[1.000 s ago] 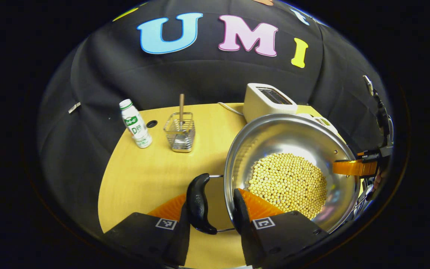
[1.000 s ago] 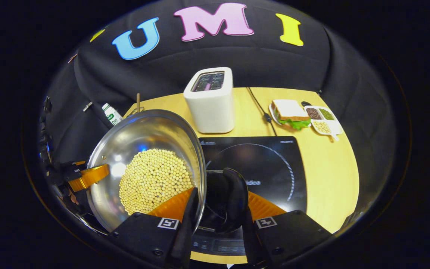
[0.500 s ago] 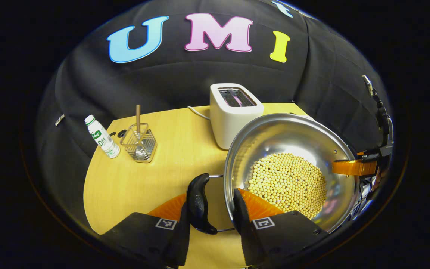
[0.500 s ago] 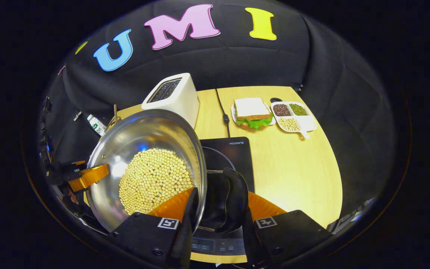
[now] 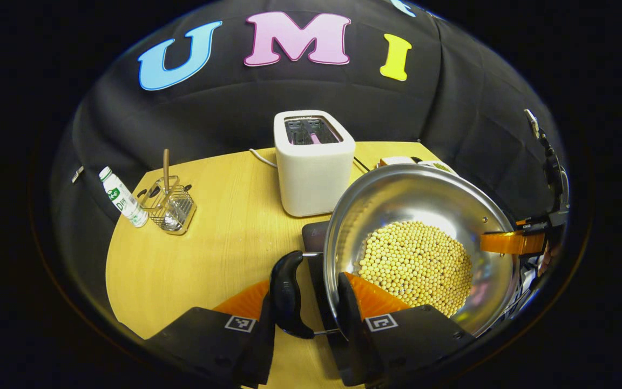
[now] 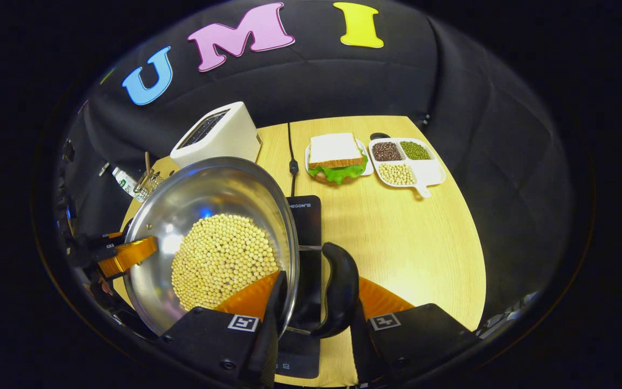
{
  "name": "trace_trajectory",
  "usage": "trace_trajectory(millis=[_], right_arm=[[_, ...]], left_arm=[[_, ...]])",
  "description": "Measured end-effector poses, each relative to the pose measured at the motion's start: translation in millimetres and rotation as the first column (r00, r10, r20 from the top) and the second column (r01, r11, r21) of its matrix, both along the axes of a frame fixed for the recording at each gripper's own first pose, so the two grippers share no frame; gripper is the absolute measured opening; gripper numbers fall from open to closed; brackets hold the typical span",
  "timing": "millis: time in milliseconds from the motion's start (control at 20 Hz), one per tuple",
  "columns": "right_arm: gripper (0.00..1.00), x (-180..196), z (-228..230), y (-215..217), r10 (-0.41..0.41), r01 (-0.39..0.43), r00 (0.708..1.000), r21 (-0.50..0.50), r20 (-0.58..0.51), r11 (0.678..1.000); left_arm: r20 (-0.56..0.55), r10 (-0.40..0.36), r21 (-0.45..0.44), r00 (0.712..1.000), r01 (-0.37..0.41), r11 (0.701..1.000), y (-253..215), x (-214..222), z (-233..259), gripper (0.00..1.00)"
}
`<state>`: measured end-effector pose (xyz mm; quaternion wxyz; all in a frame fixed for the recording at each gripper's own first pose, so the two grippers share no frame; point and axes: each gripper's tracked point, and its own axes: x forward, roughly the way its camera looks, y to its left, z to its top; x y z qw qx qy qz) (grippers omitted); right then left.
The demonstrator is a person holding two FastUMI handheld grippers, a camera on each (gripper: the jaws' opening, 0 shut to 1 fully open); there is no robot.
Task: First push the handle of the pot to place it horizontally, then grasp the pot with both hands and set it on the induction cooktop.
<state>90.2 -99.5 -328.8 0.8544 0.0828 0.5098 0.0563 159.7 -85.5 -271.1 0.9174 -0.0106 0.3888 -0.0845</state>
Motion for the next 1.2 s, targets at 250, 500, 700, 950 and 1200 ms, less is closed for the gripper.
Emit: trace_trajectory(millis=[250,500,700,950,1200], right_arm=[[0.59,6.2,-16.4,-1.6,0.009,-0.008,1.0,0.009,-0.012,1.0],[0.59,7.4,-28.3,-0.9,0.016,-0.016,1.0,0.004,-0.026,1.0],[0.59,9.3,-27.8,-0.4,0.021,-0.021,1.0,-0.005,-0.021,1.0],[0.59,7.7,-27.8,-0.2,0.008,-0.008,1.0,0.001,-0.022,1.0],[0.59,8.0,-27.1,-0.7,-0.017,0.017,1.0,0.014,-0.026,1.0]], left_arm=[[-0.018,0.012,0.006,1.0,-0.011,1.0,-5.2,5.8,-12.7,0.59],[-0.033,0.02,0.002,0.999,-0.02,1.0,-4.3,9.1,-25.0,0.59],[-0.022,0.031,-0.015,0.999,-0.031,0.999,-0.3,5.8,-29.1,0.59],[-0.019,0.029,-0.018,0.999,-0.029,0.999,-0.8,7.8,-28.0,0.59],[-0.021,0.039,-0.031,0.999,-0.04,0.999,0.1,7.7,-27.7,0.59]])
